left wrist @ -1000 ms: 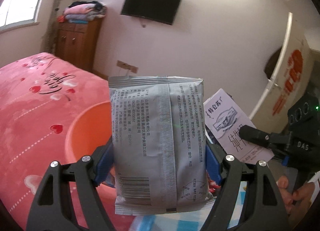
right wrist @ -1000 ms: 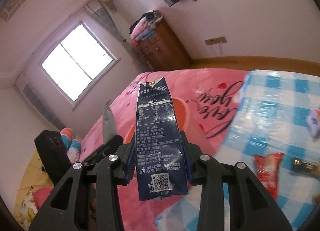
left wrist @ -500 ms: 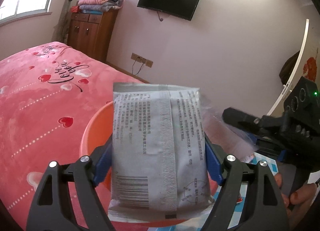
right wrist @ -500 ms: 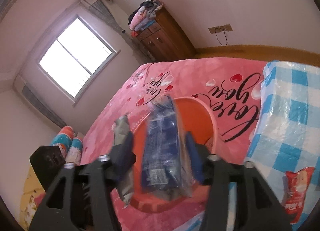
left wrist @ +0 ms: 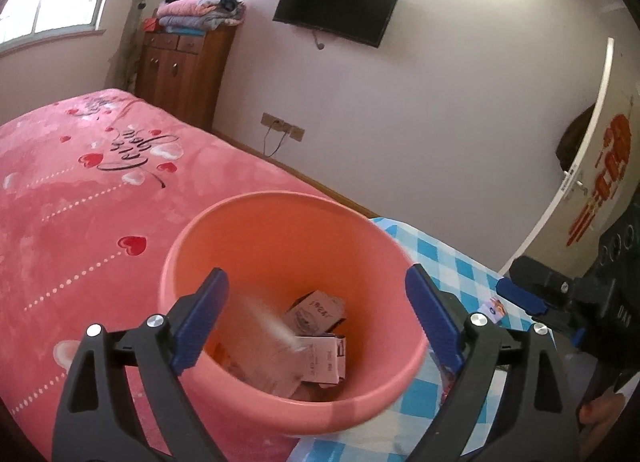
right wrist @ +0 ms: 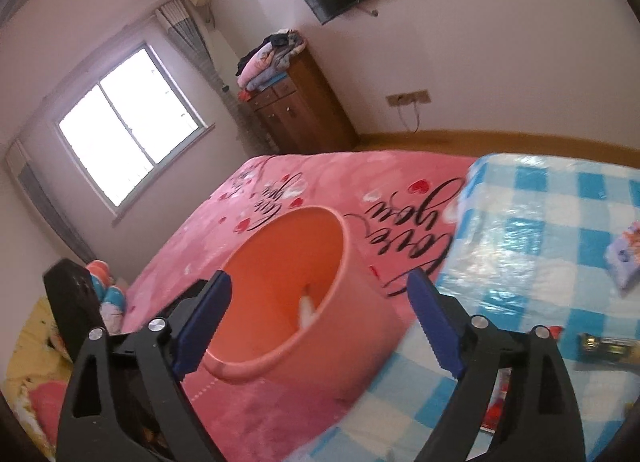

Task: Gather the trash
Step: 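Open both grippers to drop the packet and carton into the bucket, then move both tools from the bucket back over the table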

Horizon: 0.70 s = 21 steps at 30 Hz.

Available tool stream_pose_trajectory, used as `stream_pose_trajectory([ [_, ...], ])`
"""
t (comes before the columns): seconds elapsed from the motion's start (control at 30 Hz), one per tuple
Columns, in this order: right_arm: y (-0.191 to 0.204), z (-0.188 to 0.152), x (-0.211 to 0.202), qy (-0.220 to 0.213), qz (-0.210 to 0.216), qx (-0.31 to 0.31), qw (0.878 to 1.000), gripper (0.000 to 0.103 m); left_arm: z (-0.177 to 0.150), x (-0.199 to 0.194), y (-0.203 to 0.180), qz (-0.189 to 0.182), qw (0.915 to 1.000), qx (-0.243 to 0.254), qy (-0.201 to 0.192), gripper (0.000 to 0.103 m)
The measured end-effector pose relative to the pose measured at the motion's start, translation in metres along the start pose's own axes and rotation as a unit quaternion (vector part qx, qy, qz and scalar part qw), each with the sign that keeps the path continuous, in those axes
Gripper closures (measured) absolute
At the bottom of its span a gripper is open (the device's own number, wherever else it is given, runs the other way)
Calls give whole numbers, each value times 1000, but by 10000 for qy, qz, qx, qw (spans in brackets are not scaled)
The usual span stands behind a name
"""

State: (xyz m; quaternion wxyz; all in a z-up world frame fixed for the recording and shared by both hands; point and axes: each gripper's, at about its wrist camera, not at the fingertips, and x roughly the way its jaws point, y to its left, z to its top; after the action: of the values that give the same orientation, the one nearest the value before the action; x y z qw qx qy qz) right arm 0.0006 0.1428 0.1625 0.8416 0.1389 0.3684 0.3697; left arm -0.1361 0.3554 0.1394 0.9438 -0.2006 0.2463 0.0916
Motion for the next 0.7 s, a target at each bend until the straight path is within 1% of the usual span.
stream_pose_trajectory([
  [0.07,-3,-7,-11,-94,-183,-100,9997,15,-2,-5,-7,-46,9999,91,-79,13],
  [0.17,-12,-17,-27,-213,-322,-128,9992,15,-7,-14,-22,-113,9994,244,-221,13],
  [0.33,-32,-33,-58,-517,-551,-4,9971,15,-14,-29,-49,-217,9972,562,-455,13],
  [0.43,-46,-40,-75,-676,-707,100,9952,12,-19,-34,-62,-329,9956,676,-560,13],
  [0.57,-62,-50,-95,-918,-892,170,9916,10,-29,-35,-79,-587,9943,667,-586,12],
  [0.7,-76,-62,-115,-1156,-1087,198,9871,7,-40,-33,-91,-877,9929,500,-633,12],
])
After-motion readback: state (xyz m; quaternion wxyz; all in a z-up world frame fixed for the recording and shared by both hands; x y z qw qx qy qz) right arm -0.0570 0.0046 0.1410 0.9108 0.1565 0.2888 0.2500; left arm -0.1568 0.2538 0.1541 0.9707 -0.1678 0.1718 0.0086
